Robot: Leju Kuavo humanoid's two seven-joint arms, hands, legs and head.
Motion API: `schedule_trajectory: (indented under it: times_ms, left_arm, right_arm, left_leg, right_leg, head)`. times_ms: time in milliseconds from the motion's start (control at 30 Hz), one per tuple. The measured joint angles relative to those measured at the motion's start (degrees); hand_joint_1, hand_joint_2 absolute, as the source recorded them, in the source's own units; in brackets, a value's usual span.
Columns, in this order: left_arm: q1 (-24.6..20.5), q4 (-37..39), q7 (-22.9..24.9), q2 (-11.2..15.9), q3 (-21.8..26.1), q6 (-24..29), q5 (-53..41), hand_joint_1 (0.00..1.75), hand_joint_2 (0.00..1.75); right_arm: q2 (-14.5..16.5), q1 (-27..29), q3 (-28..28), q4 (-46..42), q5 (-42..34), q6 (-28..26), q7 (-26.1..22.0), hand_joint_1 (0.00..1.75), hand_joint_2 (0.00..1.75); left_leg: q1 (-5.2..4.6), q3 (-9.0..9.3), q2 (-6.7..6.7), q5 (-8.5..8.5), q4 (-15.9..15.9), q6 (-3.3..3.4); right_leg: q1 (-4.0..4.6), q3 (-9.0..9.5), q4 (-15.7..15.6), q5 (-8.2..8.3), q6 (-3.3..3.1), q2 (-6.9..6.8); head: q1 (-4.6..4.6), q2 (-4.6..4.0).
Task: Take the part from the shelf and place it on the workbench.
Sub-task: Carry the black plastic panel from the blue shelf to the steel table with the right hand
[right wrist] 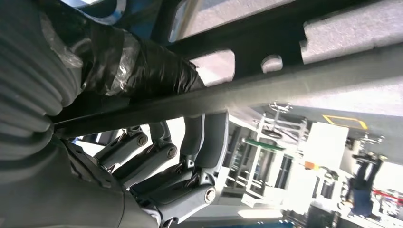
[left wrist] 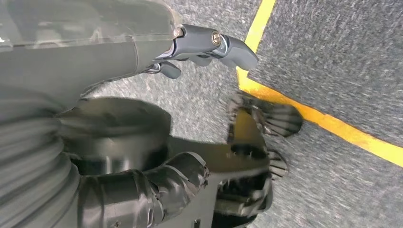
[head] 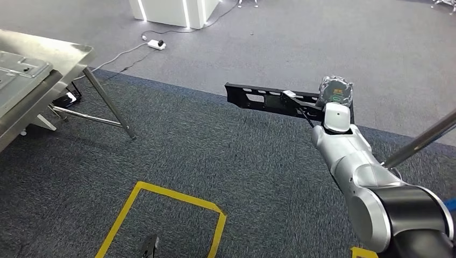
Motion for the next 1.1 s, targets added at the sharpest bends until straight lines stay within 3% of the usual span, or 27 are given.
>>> schedule_trajectory:
  times_ms: [67, 100, 133, 200, 267, 300, 367, 400, 467, 533, 567, 600, 633, 667, 700, 767, 833, 900, 967, 1033, 1100]
  left_arm:
    - [-0.1, 0.0, 0.0, 0.0, 0.0, 0.0, 0.0, 0.00, 1.75]
    - [-0.1, 0.0, 0.0, 0.0, 0.0, 0.0, 0.0, 0.00, 1.75]
    - [-0.1, 0.0, 0.0, 0.0, 0.0, 0.0, 0.0, 0.00, 1.75]
    - [-0.1, 0.0, 0.1, 0.0, 0.0, 0.0, 0.0, 0.00, 1.75]
    - [-0.3, 0.0, 0.1, 0.0, 0.0, 0.1, 0.0, 0.00, 1.75]
    - [-0.4, 0.0, 0.1, 0.0, 0.0, 0.2, 0.0, 0.00, 1.75]
    - [-0.4, 0.0, 0.1, -0.1, 0.0, 0.4, 0.0, 0.00, 1.75]
    - [-0.4, 0.0, 0.1, -0.1, 0.0, 0.6, 0.0, 0.00, 1.75]
    - [-0.4, 0.0, 0.1, -0.1, 0.0, 0.7, 0.1, 0.00, 1.75]
    - [-0.5, 0.0, 0.1, -0.1, 0.0, 0.7, 0.1, 0.00, 1.75]
    - [-0.6, 0.0, 0.1, -0.1, 0.0, 0.7, 0.1, 0.00, 1.75]
    - [-0.5, 0.0, 0.1, -0.1, 0.0, 0.8, 0.1, 0.00, 1.75]
    - [-0.5, 0.0, 0.1, -0.1, 0.0, 0.8, 0.2, 0.00, 1.75]
    - [-0.5, 0.0, 0.2, -0.1, 0.0, 0.9, 0.3, 0.00, 1.75]
    - [-0.5, 0.0, 0.2, -0.2, 0.0, 1.0, 0.3, 0.00, 1.75]
    - [-0.6, 0.0, 0.2, -0.3, 0.0, 1.0, 0.5, 0.00, 1.75]
    - [-0.6, 0.1, 0.2, -0.5, 0.0, 1.1, 0.6, 0.00, 1.75]
    - [-0.4, 0.1, 0.2, -0.5, 0.0, 1.1, 0.6, 0.00, 1.75]
    - [-0.4, 0.1, 0.2, -0.5, 0.0, 1.1, 0.6, 0.00, 1.75]
    - [-0.5, 0.1, 0.2, -0.5, 0.0, 1.2, 0.6, 0.00, 1.75]
    - [-0.5, 0.1, 0.2, -0.5, 0.0, 1.2, 0.6, 0.00, 1.75]
  right_arm:
    - [0.0, 0.0, 0.0, 0.0, 0.0, 0.0, 0.0, 1.75, 1.75]
    - [0.0, 0.0, 0.0, 0.0, 0.0, -0.1, -0.1, 1.75, 1.75]
    - [0.0, 0.1, 0.0, 0.0, 0.0, -0.1, -0.1, 1.75, 1.75]
    - [0.0, 0.2, 0.0, 0.0, 0.0, -0.1, -0.1, 1.75, 1.75]
    - [0.0, 0.2, 0.0, 0.0, 0.0, -0.2, -0.2, 1.75, 1.75]
    - [0.0, 0.2, -0.1, 0.0, 0.0, -0.3, -0.2, 1.75, 1.75]
    - [0.2, 0.1, -0.2, 0.0, 0.0, -0.4, -0.3, 1.75, 1.75]
    - [0.3, 0.2, -0.3, -0.1, 0.0, -0.4, -0.4, 1.75, 1.75]
    - [0.4, 0.2, -0.4, -0.2, 0.0, -0.5, -0.5, 1.75, 1.75]
    - [0.4, 0.3, -0.5, -0.2, 0.0, -0.6, -0.6, 1.75, 1.75]
    - [0.4, 0.4, -0.6, -0.2, 0.0, -0.6, -0.6, 1.75, 1.75]
    - [0.3, 0.7, -0.7, -0.2, 0.0, -0.7, -0.7, 1.75, 1.75]
    - [0.3, 0.9, -0.7, -0.2, 0.0, -0.7, -0.7, 1.75, 1.75]
    - [0.3, 1.0, -0.8, -0.2, 0.0, -0.7, -0.7, 1.75, 1.75]
    - [0.3, 1.1, -0.8, -0.2, 0.0, -0.7, -0.7, 1.75, 1.75]
    - [0.3, 1.0, -0.9, -0.2, 0.0, -0.9, -0.7, 1.75, 1.75]
    - [0.4, 0.9, -1.0, -0.2, 0.0, -1.1, -0.8, 1.75, 1.75]
    - [0.7, 0.8, -1.0, -0.3, 0.0, -1.1, -0.8, 1.75, 1.75]
    - [1.0, 0.7, -1.1, -0.4, 0.0, -1.1, -0.8, 1.75, 1.75]
    - [1.0, 0.5, -1.2, -0.4, 0.0, -1.1, -0.7, 1.75, 1.75]
    - [1.0, 0.6, -1.3, -0.4, 0.0, -1.1, -0.7, 1.75, 1.75]
  left_leg:
    - [0.20, -3.44, 1.94, -2.88, 7.1, -0.14]
    - [0.27, -4.35, 2.17, -3.24, 8.8, -0.15]
    - [0.32, -4.15, 2.25, -2.59, 8.5, -0.13]
    - [0.26, -0.43, 3.18, 0.71, 1.7, 0.12]
    - [-0.30, 3.45, 4.92, 2.66, -5.3, 0.60]
    - [-0.57, 4.33, 5.37, 2.85, -6.9, 0.88]
    - [-0.80, 4.50, 4.44, 2.86, -7.5, 1.51]
    - [-0.76, 4.68, 3.85, 3.00, -7.8, 1.82]
    - [-0.55, 5.16, 2.78, 3.31, -8.3, 2.47]
    - [-0.49, 5.34, 1.78, 3.37, -8.5, 2.87]
    - [-0.55, 5.35, 1.17, 3.35, -8.4, 3.00]
    - [-0.61, 5.37, 0.45, 3.29, -8.3, 3.10]
    - [-0.64, 5.40, -0.36, 3.23, -8.2, 3.16]
    - [-0.66, 5.47, -1.22, 3.16, -8.0, 3.16]
    - [-0.66, 5.56, -2.03, 3.05, -7.9, 3.12]
    - [-0.61, 5.48, -3.33, 2.89, -7.7, 2.84]
    - [-0.30, 5.13, -4.50, 2.95, -7.7, 2.26]
    - [-0.09, 4.94, -5.48, 3.02, -7.9, 1.60]
    - [-0.39, 4.19, -3.19, 1.72, -6.2, 1.07]
    - [-0.29, 1.21, 0.56, -1.41, 0.0, 0.47]
    - [0.35, -2.45, 1.88, -3.61, 6.6, -0.20]
  right_leg:
    - [0.24, 0.14, 0.0, -0.11, -0.27, -1.43]
    - [0.31, 0.18, 0.0, -0.17, -0.29, -2.19]
    - [0.36, 0.22, 0.0, -0.24, -0.26, -2.95]
    - [0.45, 0.41, 0.0, -0.41, -0.04, -4.35]
    - [0.71, 0.64, 0.0, -0.67, 0.39, -5.55]
    - [0.85, 0.77, 0.0, -0.80, 0.65, -6.08]
    - [0.94, 1.10, -0.2, -0.98, 1.28, -7.14]
    - [0.80, 1.22, -0.1, -1.20, 1.64, -7.04]
    - [0.50, 0.23, 2.3, -2.98, 2.14, -4.74]
    - [0.40, -3.23, 9.1, -6.31, 2.26, -1.91]
    - [0.47, -5.29, 13.0, -7.62, 2.26, -1.39]
    - [0.53, -6.84, 15.6, -8.04, 2.22, -1.19]
    - [0.57, -7.48, 16.1, -7.30, 2.10, -1.07]
    - [0.61, -6.95, 14.3, -5.46, 1.87, -0.86]
    - [0.65, -5.46, 10.5, -2.97, 1.56, -0.26]
    - [0.64, -2.14, 2.9, 0.31, 0.97, 2.08]
    - [0.78, -0.76, 0.1, 0.62, 0.64, 3.16]
    - [0.74, -0.18, -0.7, 0.73, 0.37, 1.83]
    - [0.43, 0.76, -1.9, 1.01, -0.11, 0.31]
    - [0.42, 1.36, -2.5, 1.04, -0.49, -1.17]
    - [0.48, 1.49, -2.4, 0.81, -0.46, -2.59]
  head:
    - [-0.04, 0.00]
    - [-0.05, 0.00]
    - [-0.04, 0.00]
    - [-0.05, 0.00]
    - [-0.02, 0.00]
    - [0.00, 0.00]
    - [0.02, 0.00]
    - [0.00, 0.00]
    - [0.03, 0.00]
    - [0.06, 0.00]
    - [0.07, 0.00]
    - [0.07, 0.00]
    - [0.07, 0.00]
    - [0.07, 0.00]
    - [0.08, 0.00]
    - [0.06, 0.00]
    - [0.07, 0.00]
    - [0.10, 0.00]
    - [-0.04, 0.00]
    - [-0.17, 0.00]
    - [-0.18, 0.00]
